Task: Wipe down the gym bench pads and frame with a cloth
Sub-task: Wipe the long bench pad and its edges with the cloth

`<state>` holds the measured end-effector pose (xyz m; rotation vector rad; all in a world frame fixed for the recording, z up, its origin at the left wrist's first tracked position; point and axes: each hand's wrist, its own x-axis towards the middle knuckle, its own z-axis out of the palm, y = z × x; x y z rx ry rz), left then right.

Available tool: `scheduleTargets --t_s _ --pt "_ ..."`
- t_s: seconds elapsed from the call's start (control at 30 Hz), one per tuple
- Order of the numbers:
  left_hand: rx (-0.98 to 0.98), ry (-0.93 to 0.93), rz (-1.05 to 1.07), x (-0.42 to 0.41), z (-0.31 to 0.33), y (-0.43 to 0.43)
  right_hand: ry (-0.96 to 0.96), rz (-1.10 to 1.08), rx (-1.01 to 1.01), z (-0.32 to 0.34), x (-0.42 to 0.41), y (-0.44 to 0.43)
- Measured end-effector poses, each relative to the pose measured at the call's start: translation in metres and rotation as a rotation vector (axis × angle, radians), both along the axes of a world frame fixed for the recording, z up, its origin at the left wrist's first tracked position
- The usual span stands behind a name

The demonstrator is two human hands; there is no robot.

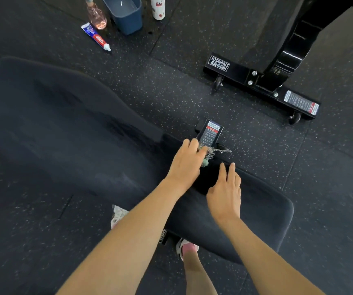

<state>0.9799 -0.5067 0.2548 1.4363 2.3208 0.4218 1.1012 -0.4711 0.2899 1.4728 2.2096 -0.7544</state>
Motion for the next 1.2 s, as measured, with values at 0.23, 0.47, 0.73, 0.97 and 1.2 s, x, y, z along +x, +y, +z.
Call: scheduleTargets --t_s 0.23,0.47,0.73,0.97,1.2 --pt "-0.019 0.104 0.309 -0.167 -0.005 -0.060 0.000 -0.161 0.024 -0.005 -0.069 -0.055" --pt "-0.020 0.053 0.516 -0.172 -0.005 -0.066 0.001 -0.201 0.011 -0.010 -0.133 -0.097" --pt "0.134 -0.074 -0.137 -0.081 -0.008 -0.065 -0.133 -0.185 0.024 -0.012 -0.105 -0.105" --pt "0.054 0.128 0.260 -0.209 -0.018 -0.113 -0.074 -0.165 0.020 -0.010 -0.098 -0.105" --pt "0.066 0.026 0.422 -0.146 -0.011 -0.111 -0.072 -0.129 -0.014 -0.008 -0.087 -0.118"
